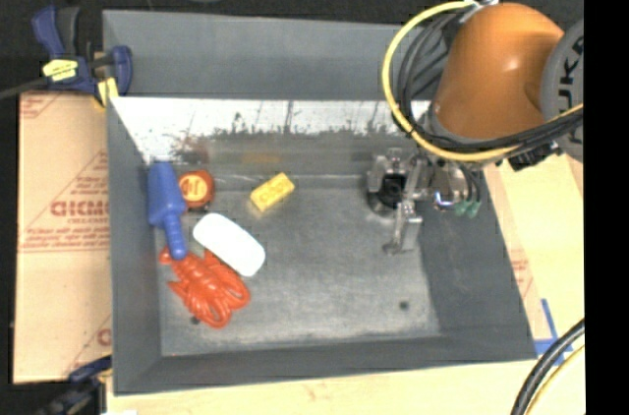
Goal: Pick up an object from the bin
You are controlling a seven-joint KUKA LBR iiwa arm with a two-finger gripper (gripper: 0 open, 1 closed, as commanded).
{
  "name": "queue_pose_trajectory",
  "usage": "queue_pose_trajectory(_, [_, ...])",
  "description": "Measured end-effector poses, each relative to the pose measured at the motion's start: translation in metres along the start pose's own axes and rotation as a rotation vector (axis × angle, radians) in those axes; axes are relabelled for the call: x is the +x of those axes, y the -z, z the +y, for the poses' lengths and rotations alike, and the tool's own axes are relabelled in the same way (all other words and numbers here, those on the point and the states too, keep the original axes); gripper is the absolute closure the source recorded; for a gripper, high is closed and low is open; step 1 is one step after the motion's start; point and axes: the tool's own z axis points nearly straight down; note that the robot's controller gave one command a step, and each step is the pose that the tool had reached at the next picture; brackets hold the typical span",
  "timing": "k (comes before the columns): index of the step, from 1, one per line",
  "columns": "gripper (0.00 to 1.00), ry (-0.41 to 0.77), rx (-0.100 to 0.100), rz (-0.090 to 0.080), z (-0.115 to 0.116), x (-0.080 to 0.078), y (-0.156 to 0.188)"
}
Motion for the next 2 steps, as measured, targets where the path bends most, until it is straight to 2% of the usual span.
queue_pose_trajectory(1, [0.00, 0.001, 0.001, -0.008, 0.000, -0.001, 0.005])
queue_pose_trajectory(2, [0.00, 0.089, 0.002, -0.017, 0.032, -0.051, -0.045])
